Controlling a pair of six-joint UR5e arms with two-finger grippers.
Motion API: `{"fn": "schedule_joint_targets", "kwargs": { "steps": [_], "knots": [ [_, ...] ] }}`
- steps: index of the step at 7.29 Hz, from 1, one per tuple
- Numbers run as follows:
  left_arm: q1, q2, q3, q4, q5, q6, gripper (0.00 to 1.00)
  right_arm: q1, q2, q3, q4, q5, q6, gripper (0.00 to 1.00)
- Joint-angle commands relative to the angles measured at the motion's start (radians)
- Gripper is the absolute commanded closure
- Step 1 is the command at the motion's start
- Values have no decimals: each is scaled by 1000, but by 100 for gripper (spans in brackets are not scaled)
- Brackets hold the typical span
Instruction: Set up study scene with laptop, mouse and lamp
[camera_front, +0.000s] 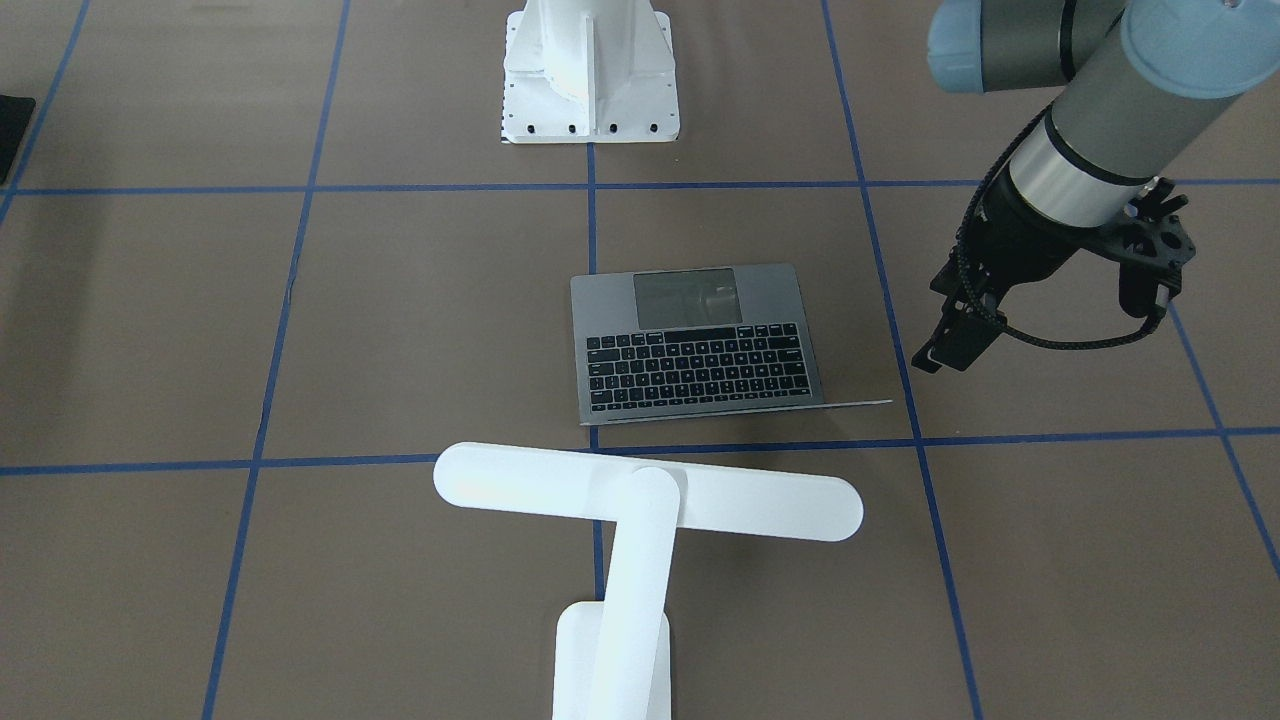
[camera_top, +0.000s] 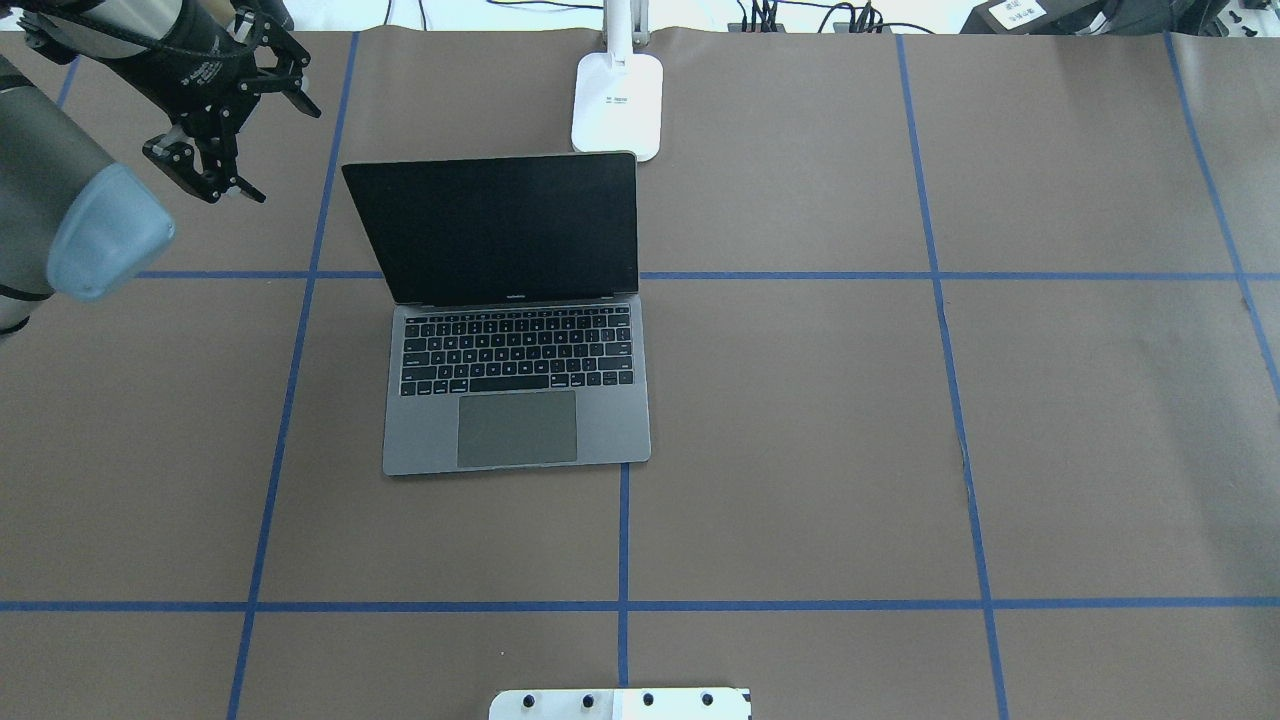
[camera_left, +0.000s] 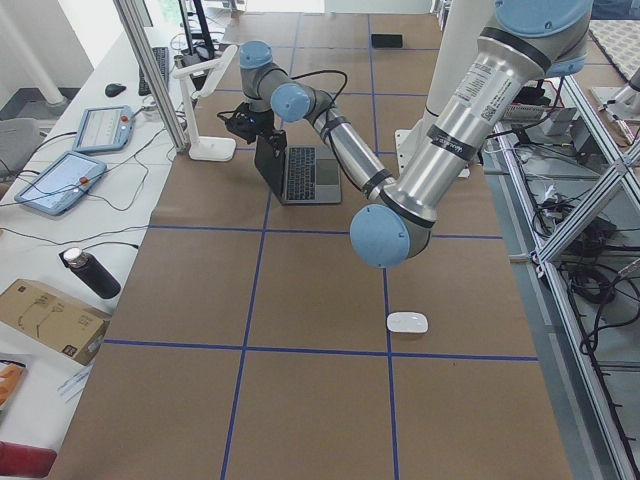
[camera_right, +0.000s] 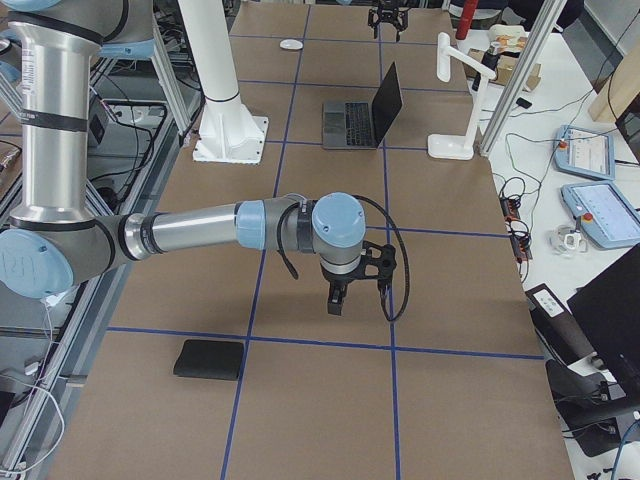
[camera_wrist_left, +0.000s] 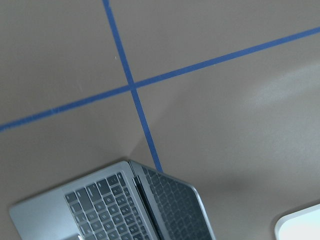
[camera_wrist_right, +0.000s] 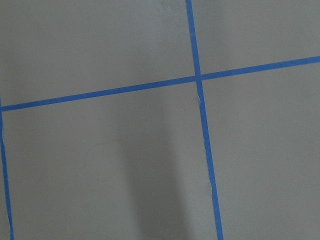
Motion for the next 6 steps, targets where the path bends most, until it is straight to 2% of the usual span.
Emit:
{"fn": "schedule_joint_targets", "kwargs": {
  "steps": [1,3,4,6],
  "knots": [
    [-2,130,-104,-1,1,334,0,-62,7,31,-5,-1,31,0],
    [-3,147,-106,-2,22,429,0,-131,-22,44,0,-11,10,0],
    [-3,153,-107,-1,24,488,0,-145,-82,49,4,-11,-71,0],
    [-3,161,-130,-7,44,538,0,-145,-198,41,-5,11,-359,0]
  ]
}}
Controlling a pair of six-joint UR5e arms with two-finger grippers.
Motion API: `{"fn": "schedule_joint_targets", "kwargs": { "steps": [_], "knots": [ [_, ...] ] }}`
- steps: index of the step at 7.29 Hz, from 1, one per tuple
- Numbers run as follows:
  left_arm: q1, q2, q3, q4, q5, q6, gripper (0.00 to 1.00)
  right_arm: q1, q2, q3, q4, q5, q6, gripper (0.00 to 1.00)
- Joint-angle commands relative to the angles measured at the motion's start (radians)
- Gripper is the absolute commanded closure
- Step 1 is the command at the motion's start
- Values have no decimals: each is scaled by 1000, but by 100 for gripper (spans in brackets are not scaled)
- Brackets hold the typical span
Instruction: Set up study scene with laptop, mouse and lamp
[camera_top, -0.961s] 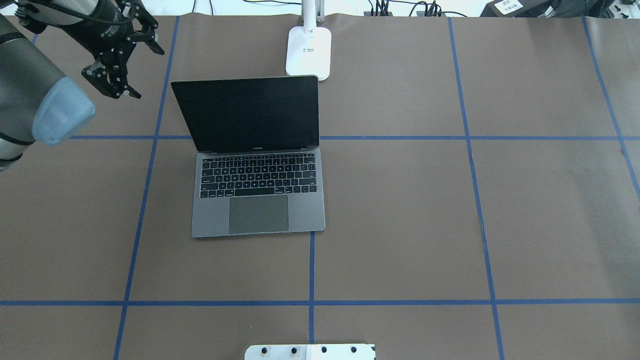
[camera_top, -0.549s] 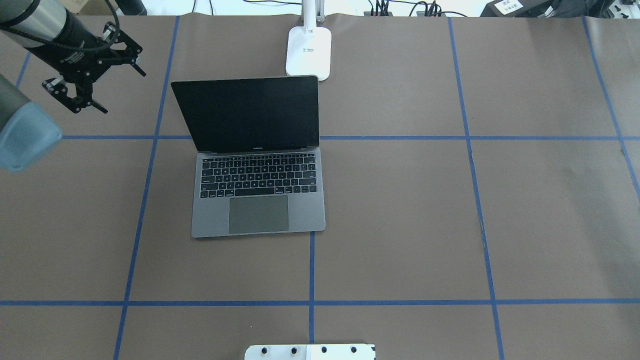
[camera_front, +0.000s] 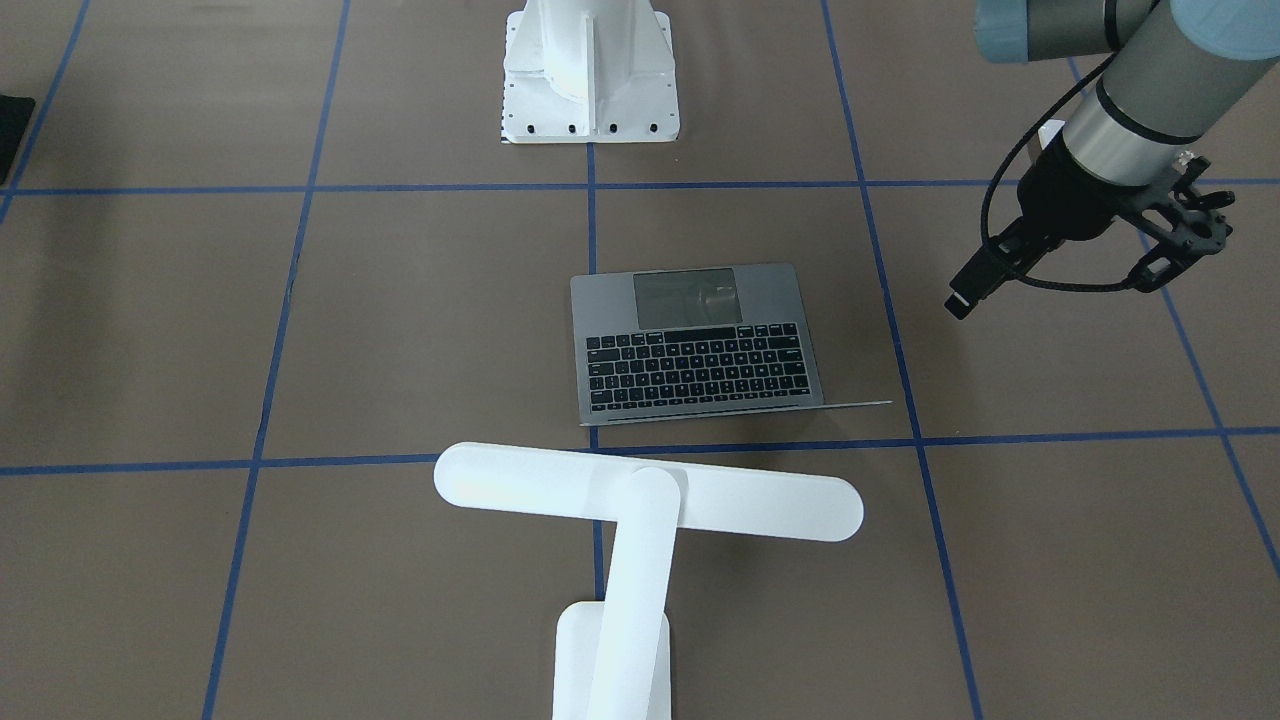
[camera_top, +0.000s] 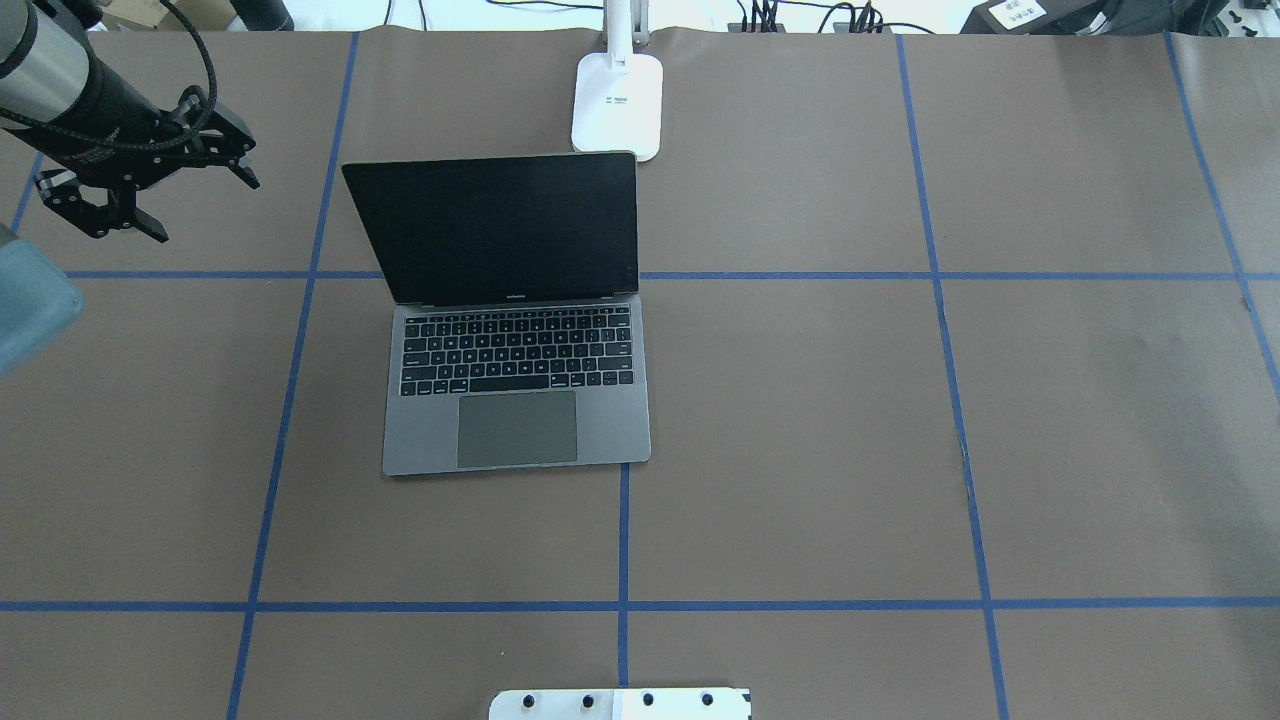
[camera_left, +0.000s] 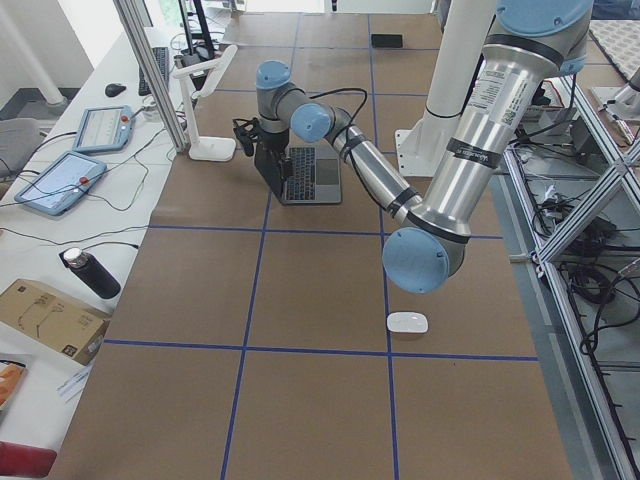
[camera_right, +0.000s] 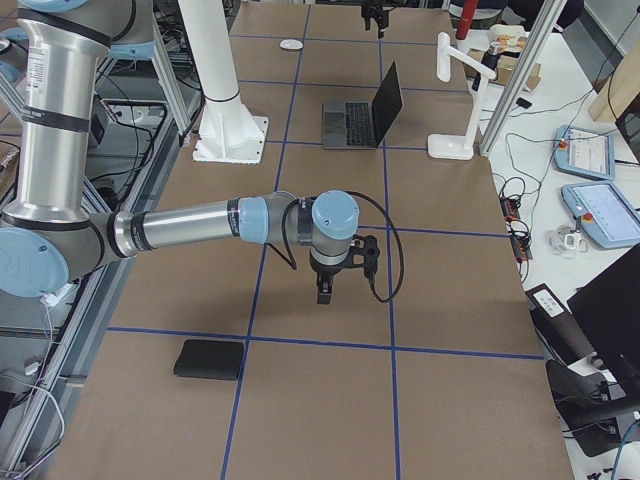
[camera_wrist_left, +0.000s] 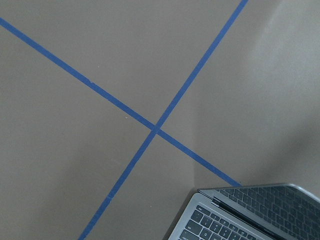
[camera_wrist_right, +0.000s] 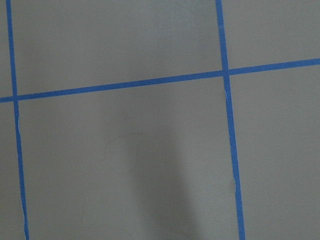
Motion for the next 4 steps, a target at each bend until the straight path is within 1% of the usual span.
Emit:
{"fn": "schedule_joint_targets", "kwargs": {
  "steps": [1,2,3,4],
  "knots": [
    [0,3,-27,-10,27,34,0,-4,-101,-28,-9,69,-181,0],
    [0,11,-48,-7,28,125,0,-21,-103,-63,-12,100,-197,0],
    [0,26,-50,-9,26,217,0,-45,-92,-91,-12,99,-203,0],
    [0,38,-47,-9,28,289,0,-54,-88,-106,-13,97,-278,0]
  ]
}}
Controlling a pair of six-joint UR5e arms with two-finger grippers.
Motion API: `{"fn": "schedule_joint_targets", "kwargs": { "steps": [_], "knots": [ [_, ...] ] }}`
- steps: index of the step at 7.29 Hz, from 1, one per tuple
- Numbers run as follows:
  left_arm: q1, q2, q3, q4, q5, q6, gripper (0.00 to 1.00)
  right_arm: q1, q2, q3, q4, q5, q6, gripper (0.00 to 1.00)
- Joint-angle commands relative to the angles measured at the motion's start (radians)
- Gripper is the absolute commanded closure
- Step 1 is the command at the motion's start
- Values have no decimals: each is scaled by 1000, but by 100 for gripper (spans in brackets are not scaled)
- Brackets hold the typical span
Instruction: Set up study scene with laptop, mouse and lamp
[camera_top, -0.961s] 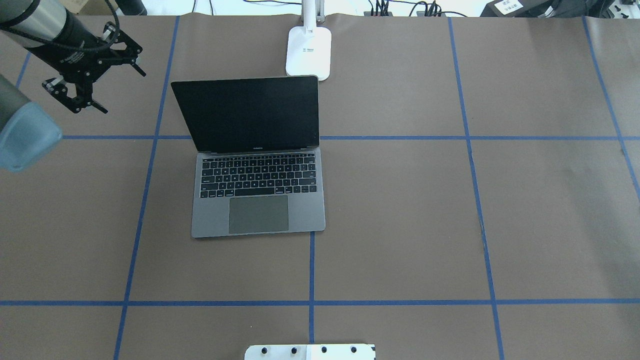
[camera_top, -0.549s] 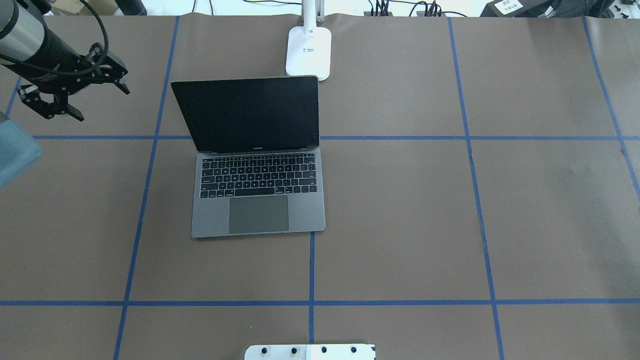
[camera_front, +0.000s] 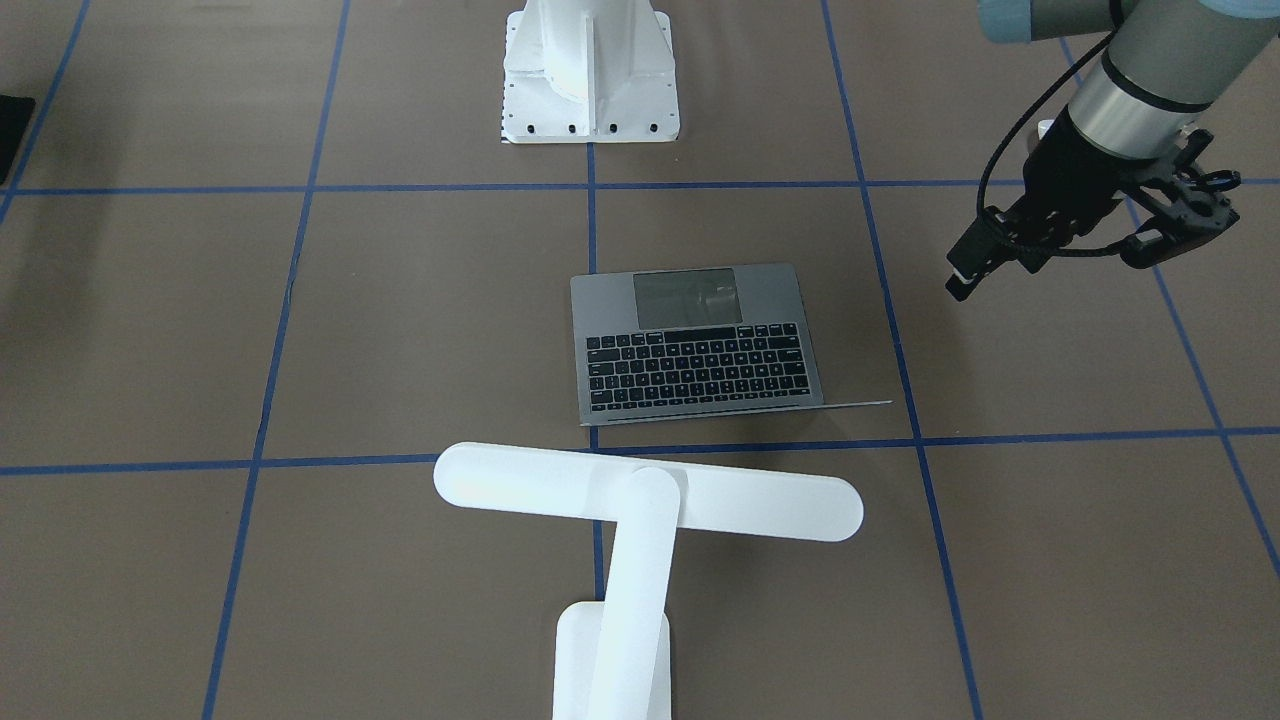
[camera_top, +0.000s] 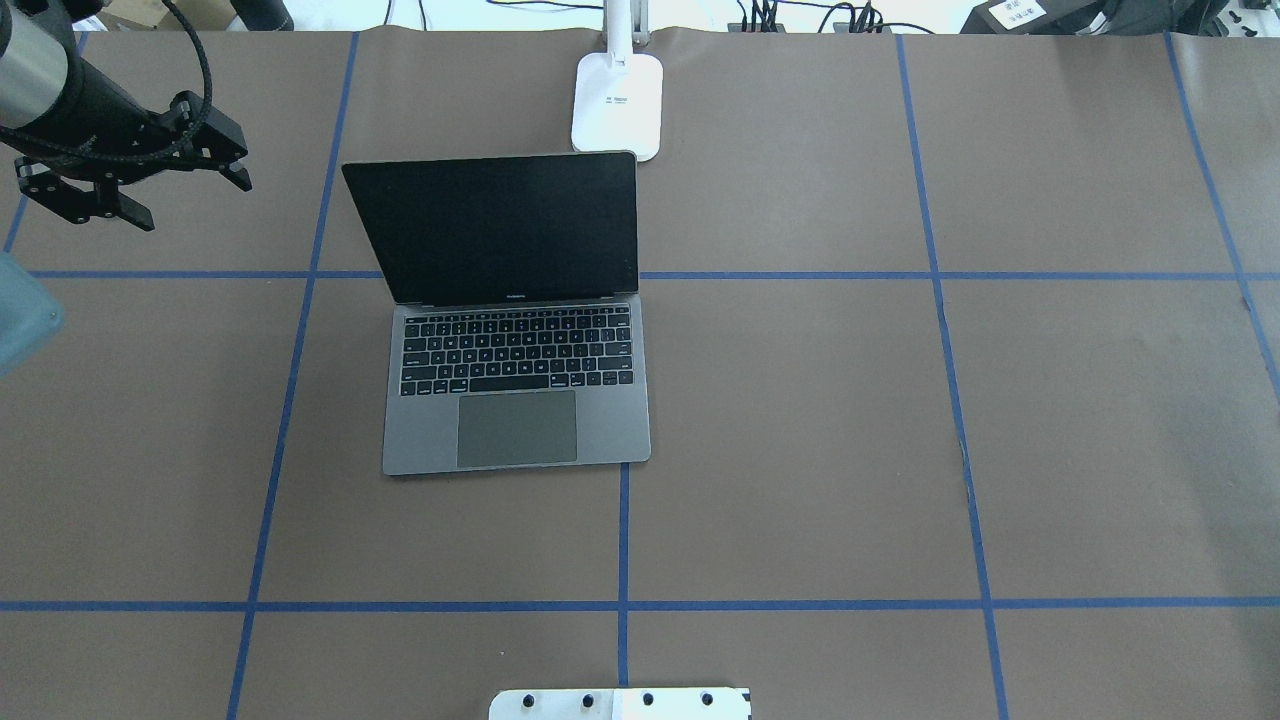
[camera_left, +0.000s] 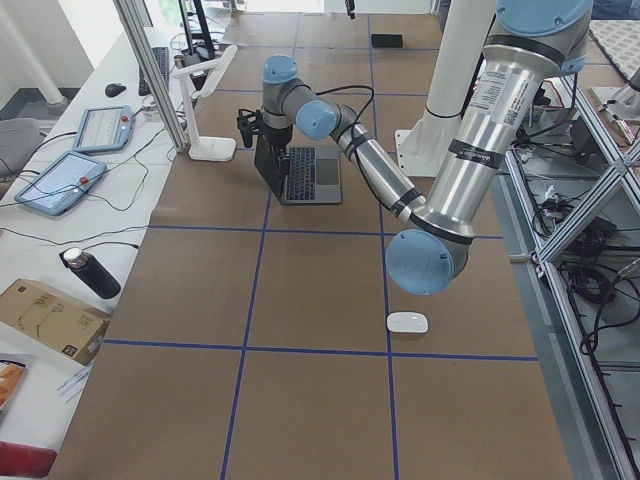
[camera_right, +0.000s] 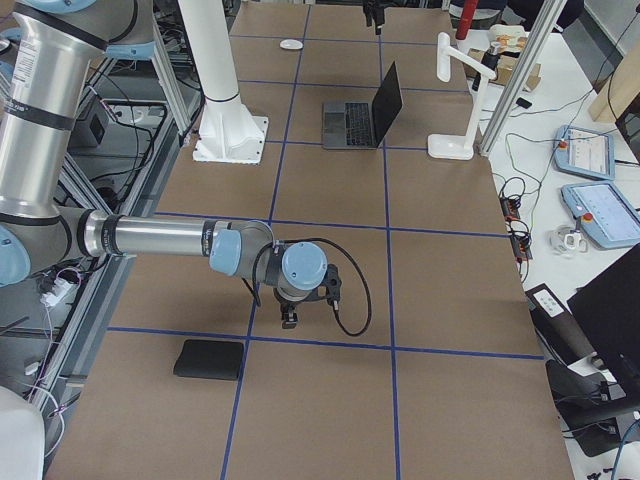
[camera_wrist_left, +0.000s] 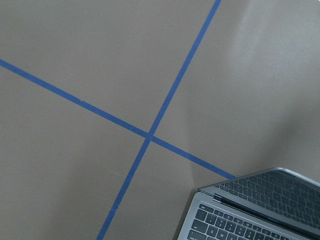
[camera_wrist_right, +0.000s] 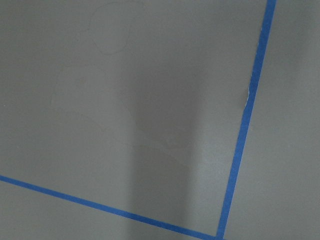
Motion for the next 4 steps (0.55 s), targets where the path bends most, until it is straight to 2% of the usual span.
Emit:
{"fn": "schedule_joint_targets", "kwargs": {
  "steps": [1,2,3,4],
  "knots": [
    [2,32,4,1,1,189,0,-80,5,-36,-32,8,-153,0],
    [-2,32,-5,1,1,196,0,-69,2,-49,-122,13,-197,0],
    [-2,31,-5,1,3,195,0,-69,9,-64,-190,61,-208,0],
    [-2,29,-5,1,3,195,0,-69,6,-76,-200,62,-227,0]
  ]
}}
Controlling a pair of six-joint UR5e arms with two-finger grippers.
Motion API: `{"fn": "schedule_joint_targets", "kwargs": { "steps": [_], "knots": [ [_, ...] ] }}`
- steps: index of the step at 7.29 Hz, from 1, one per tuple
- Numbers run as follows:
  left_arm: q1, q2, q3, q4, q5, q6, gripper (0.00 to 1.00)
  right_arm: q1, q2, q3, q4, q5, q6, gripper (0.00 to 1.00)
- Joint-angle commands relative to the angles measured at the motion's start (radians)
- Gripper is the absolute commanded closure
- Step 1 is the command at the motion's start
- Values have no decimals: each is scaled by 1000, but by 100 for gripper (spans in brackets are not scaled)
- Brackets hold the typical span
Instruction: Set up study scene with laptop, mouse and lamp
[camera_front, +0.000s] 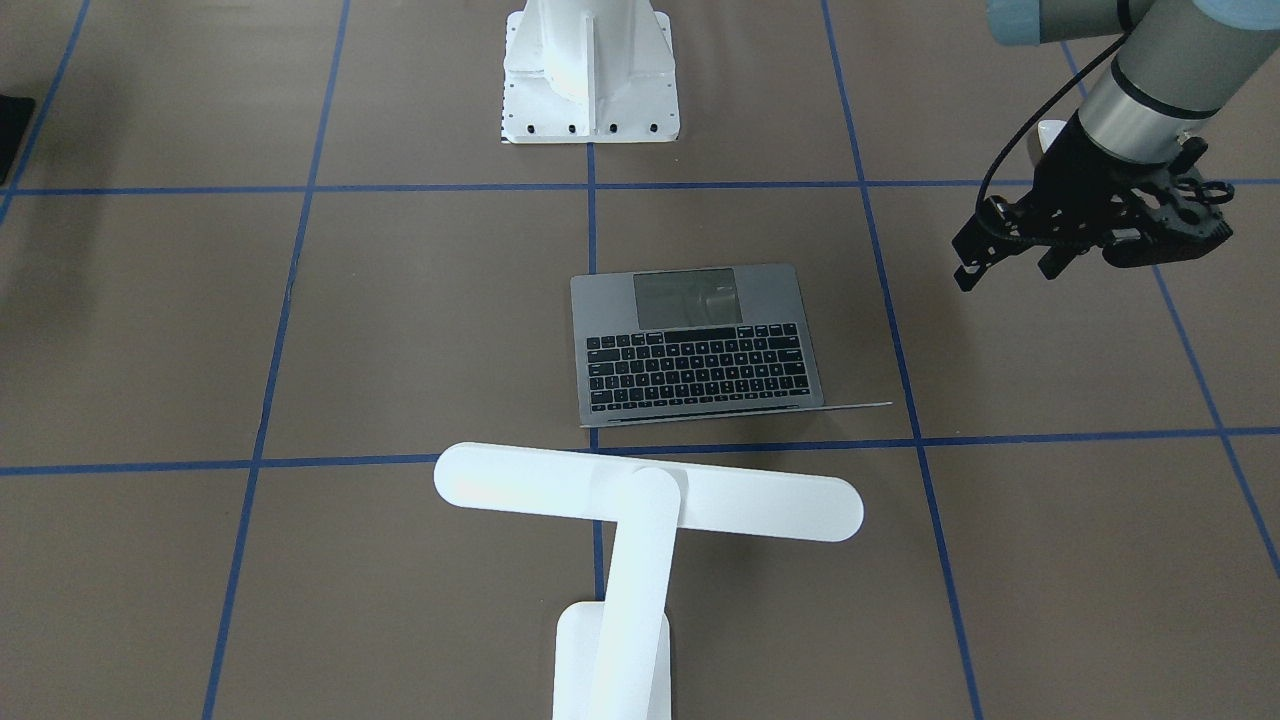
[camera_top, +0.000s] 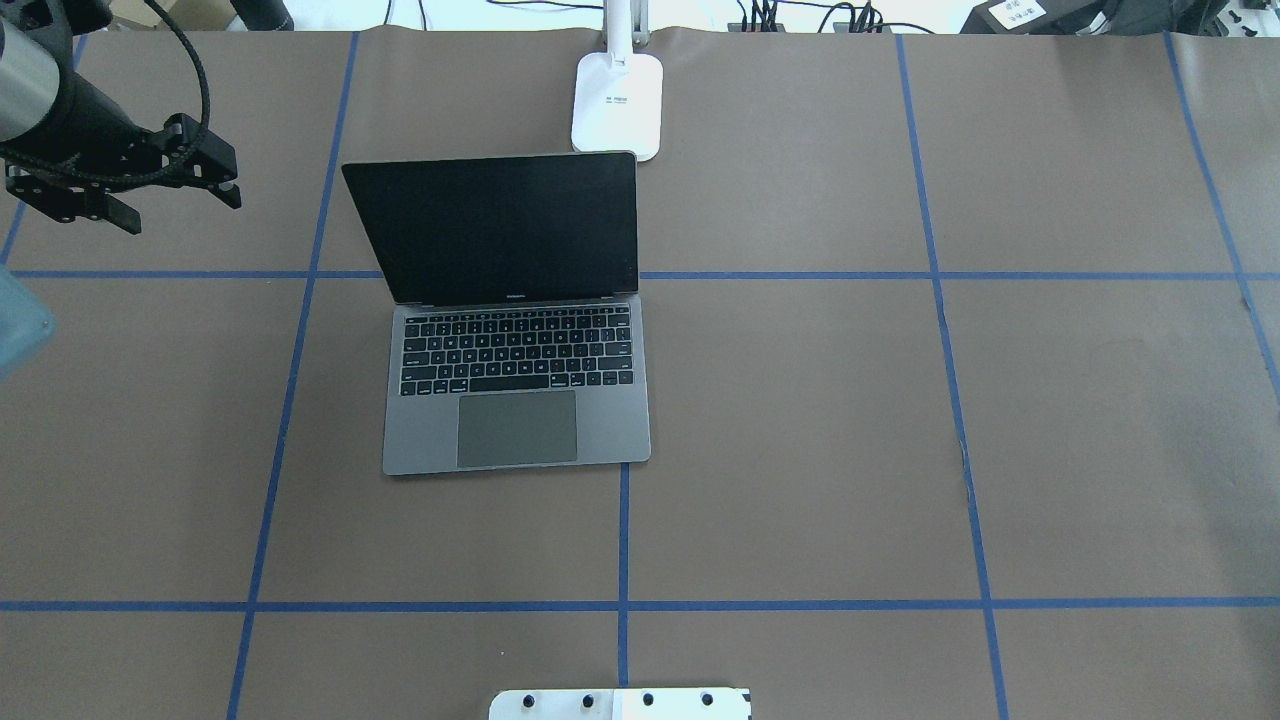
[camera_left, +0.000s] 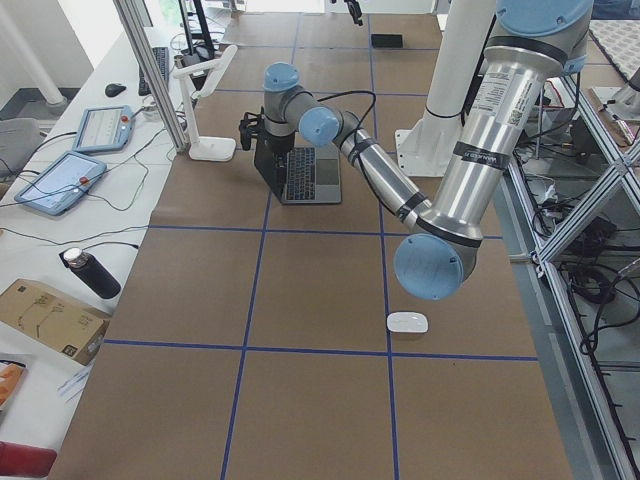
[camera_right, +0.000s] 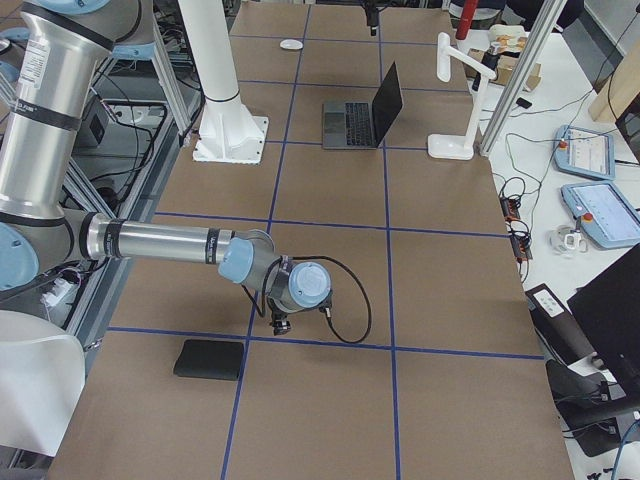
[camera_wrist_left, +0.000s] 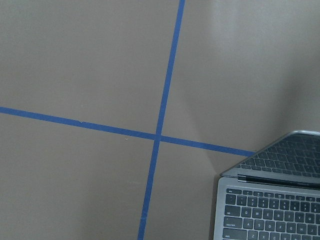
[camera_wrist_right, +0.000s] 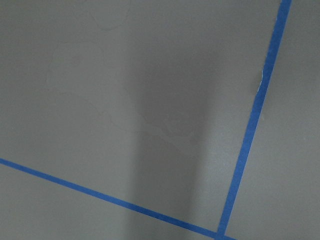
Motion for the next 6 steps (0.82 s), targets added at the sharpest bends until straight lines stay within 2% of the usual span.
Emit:
{"fn": "schedule_joint_targets", "kwargs": {
  "steps": [1,2,5,6],
  "knots": [
    [-1,-2,-9,0,1,5,0,-20,11,-64,-43,12,-137,0],
    [-1,-2,-15,0,2,5,0,-72,32,-133,-45,12,-268,0],
    [-1,-4,-26,-1,5,3,0,-80,49,-200,-45,-31,-449,0],
    [-1,-2,-30,-1,45,3,0,-78,60,-236,-43,-52,-496,0]
  ]
}}
